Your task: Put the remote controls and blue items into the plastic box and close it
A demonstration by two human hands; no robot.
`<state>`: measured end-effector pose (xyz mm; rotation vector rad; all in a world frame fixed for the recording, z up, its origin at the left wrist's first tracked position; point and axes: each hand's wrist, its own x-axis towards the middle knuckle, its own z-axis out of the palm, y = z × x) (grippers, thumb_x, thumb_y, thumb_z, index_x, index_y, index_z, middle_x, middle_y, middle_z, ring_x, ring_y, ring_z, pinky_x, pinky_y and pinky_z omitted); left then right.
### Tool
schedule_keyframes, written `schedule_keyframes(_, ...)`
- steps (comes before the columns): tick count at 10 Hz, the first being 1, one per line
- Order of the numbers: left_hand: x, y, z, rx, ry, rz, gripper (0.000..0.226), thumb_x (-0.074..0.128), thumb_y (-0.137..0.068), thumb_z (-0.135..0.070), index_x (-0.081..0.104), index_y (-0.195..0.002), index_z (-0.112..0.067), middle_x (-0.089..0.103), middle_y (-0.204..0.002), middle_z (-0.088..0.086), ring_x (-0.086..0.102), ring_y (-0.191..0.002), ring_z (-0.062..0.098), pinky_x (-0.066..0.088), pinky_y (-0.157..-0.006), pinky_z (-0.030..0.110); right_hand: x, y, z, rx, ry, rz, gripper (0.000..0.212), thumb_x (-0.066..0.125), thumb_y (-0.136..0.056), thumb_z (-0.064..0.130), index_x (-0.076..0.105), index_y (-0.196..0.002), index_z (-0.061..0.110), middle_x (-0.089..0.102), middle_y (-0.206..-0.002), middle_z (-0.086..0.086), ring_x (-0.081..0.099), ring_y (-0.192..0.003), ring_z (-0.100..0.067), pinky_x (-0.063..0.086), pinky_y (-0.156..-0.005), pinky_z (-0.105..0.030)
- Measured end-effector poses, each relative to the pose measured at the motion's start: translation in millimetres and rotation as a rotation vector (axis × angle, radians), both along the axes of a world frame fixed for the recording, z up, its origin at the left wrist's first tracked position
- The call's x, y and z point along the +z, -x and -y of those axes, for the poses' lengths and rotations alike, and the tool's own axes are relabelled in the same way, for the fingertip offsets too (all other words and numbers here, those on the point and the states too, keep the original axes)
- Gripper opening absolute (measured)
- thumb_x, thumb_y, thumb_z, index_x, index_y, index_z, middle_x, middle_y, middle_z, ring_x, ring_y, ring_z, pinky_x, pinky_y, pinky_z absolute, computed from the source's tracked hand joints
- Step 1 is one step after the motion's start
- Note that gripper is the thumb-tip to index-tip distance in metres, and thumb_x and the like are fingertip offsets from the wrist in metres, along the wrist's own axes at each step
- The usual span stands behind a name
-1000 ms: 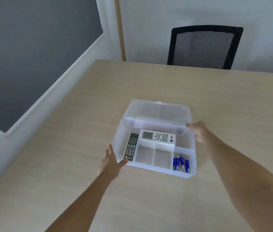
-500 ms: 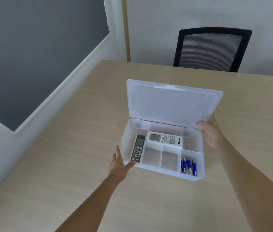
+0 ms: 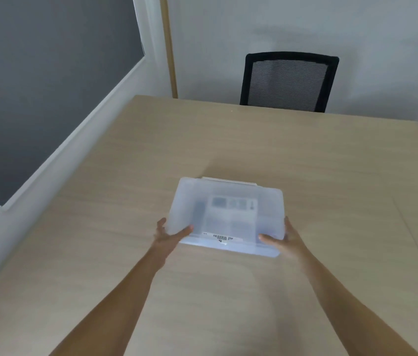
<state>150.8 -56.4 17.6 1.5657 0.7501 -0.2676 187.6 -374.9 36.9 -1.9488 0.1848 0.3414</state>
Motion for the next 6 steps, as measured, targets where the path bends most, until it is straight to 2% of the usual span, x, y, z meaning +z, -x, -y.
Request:
schedule_keyframes(1,-16.1,-4.8,8.8,-0.028,-0.256,0.062,0.104,0.093,-0.053,-0.027,0.035,-0.138,-0.022,0.047,-0.13,0.004,0.05,-0.12,0.026,0.048,-0.097,0.039,-11.3,4.7,-13.9,0.027,0.236,-0.038,0.1,0.088,-0.064,0.021,0.028,-0.143,0.005,0.035,-0.145,-0.014,0.038,-0.134,-0.026,0.038,-0.11,-0.04)
schedule_keyframes(2,-24.9,-10.0,10.1,-0.029,-0.391,0.041,0.097,0.092,-0.054,-0.027,0.04,-0.134,-0.018,0.051,-0.129,0.008,0.052,-0.118,0.03,0.047,-0.088,0.034,-16.0,3.8,-19.2,-0.024,0.291,-0.041,0.101,0.089,-0.061,0.023,0.028,-0.139,0.004,0.03,-0.142,-0.015,0.038,-0.129,-0.027,0.039,-0.103,-0.032)
schedule_keyframes(3,-29.5,-12.6,9.7,-0.057,-0.453,0.034,0.09,0.091,-0.054,-0.028,0.042,-0.129,-0.016,0.051,-0.126,0.01,0.053,-0.118,0.032,0.048,-0.09,0.037,-21.2,2.8,-19.8,-0.046,0.317,-0.031,0.098,0.09,-0.059,0.022,0.031,-0.136,0.007,0.032,-0.139,-0.013,0.043,-0.125,-0.027,0.039,-0.094,-0.027)
schedule_keyframes(4,-21.4,-11.6,11.9,-0.132,-0.56,-0.035,0.097,0.088,-0.058,-0.038,0.035,-0.137,-0.016,0.047,-0.134,0.013,0.048,-0.125,0.034,0.049,-0.096,0.044,-20.9,4.6,-19.6,-0.056,0.327,-0.026,0.1,0.089,-0.061,0.026,0.029,-0.138,0.002,0.029,-0.143,-0.014,0.039,-0.131,-0.028,0.039,-0.099,-0.028)
schedule_keyframes(5,-5.0,-2.5,23.4,-0.13,-0.713,-0.062,0.124,0.083,-0.063,-0.047,0.002,-0.153,-0.019,0.02,-0.154,0.012,0.022,-0.142,0.033,0.038,-0.107,0.051,-18.1,14.0,-21.8,0.049,0.469,-0.052,0.114,0.078,-0.072,0.043,0.007,-0.151,0.003,0.014,-0.154,-0.018,0.021,-0.145,-0.029,0.03,-0.116,-0.043)
schedule_keyframes(6,10.1,29.5,32.4,0.047,-0.606,0.119,0.12,0.08,-0.069,-0.048,-0.001,-0.154,-0.023,0.008,-0.158,0.014,0.014,-0.146,0.032,0.032,-0.112,0.051,22.1,25.2,-18.1,0.01,0.402,0.079,0.097,0.068,-0.081,0.045,0.013,-0.151,0.008,0.02,-0.153,-0.017,0.015,-0.146,-0.031,0.027,-0.116,-0.04)
